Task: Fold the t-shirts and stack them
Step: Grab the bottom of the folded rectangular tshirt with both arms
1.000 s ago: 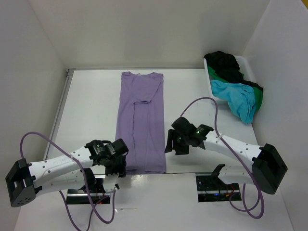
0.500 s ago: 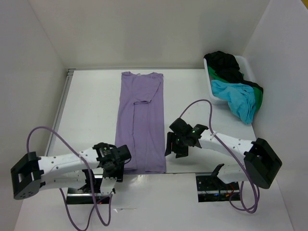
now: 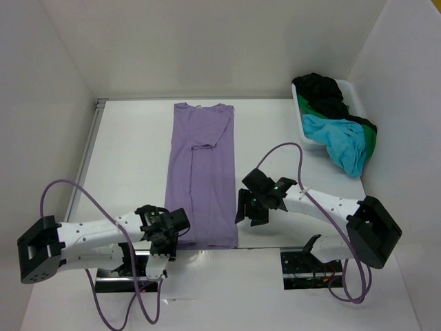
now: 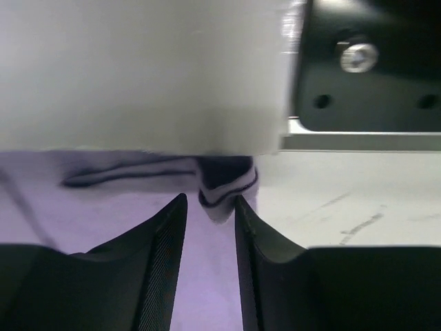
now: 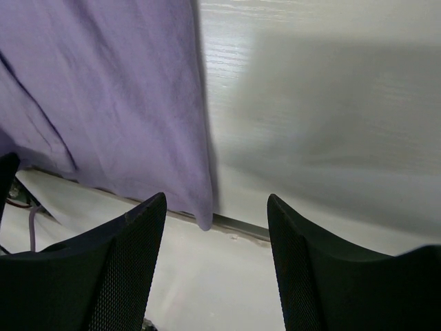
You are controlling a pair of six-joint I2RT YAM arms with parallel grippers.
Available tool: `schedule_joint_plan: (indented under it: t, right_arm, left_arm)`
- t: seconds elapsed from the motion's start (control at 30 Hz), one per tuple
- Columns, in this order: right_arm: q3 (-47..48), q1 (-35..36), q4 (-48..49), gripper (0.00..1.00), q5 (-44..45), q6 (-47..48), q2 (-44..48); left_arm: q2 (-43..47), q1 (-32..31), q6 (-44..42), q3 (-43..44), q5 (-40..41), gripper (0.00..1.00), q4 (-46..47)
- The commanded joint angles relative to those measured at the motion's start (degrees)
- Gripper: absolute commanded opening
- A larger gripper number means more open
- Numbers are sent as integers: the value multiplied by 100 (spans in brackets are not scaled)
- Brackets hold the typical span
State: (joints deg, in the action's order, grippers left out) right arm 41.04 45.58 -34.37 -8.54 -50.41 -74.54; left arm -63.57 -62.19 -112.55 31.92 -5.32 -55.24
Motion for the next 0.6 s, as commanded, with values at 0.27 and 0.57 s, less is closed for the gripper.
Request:
schedule_joint_plan:
  t: [0.27,0.57]
  right_arm:
    - [-17,152,247,66,-745,242,-579]
    - [168,592,299,66,-931,242,-1369]
  left_arm:
    - [662,-30,-232,-195,-566,35,312]
    - [505,-30,-426,-195,-6,47,102]
